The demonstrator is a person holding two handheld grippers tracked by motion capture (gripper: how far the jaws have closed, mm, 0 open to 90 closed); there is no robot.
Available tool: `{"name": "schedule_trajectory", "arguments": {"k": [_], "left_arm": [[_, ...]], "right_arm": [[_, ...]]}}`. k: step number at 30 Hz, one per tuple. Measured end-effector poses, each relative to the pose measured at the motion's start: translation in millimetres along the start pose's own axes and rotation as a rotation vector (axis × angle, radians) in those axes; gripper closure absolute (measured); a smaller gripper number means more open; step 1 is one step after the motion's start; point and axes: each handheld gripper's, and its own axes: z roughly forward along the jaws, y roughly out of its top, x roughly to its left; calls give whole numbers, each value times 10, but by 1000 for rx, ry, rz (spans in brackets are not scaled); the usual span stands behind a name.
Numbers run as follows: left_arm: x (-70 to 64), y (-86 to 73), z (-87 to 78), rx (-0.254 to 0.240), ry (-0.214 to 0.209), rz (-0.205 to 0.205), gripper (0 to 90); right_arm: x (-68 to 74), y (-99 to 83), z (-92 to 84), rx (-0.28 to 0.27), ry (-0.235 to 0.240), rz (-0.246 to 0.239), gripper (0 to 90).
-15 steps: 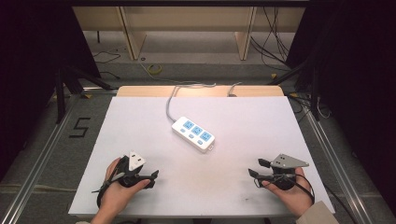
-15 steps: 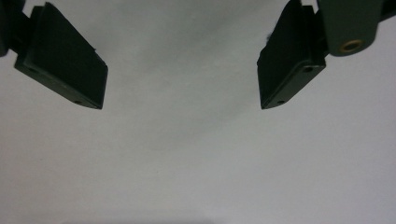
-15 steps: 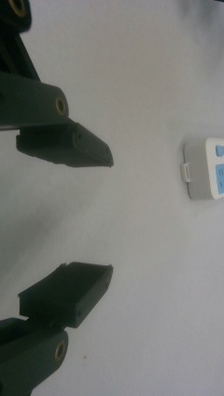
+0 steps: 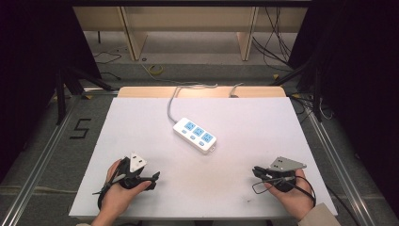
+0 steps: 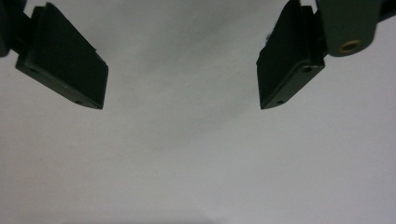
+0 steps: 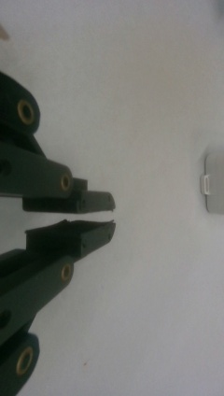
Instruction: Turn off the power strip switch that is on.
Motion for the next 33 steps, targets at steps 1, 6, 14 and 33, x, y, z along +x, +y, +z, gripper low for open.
{"name": "schedule_trajectory", "arguments": {"k": [1, 6, 14, 33], "left_arm": [[0, 0, 0, 0, 0, 0, 162], [0, 0, 2, 0, 1, 0, 163], [-1, 6, 16, 0, 1, -7, 166], [6, 13, 37, 3, 3, -3, 169]], "right_arm": [[-1, 1, -5, 6, 2, 2, 869], [-3, 18, -19, 27, 2, 15, 900], [6, 79, -2, 25, 10, 19, 900], [-1, 149, 33, 30, 12, 18, 900]]}}
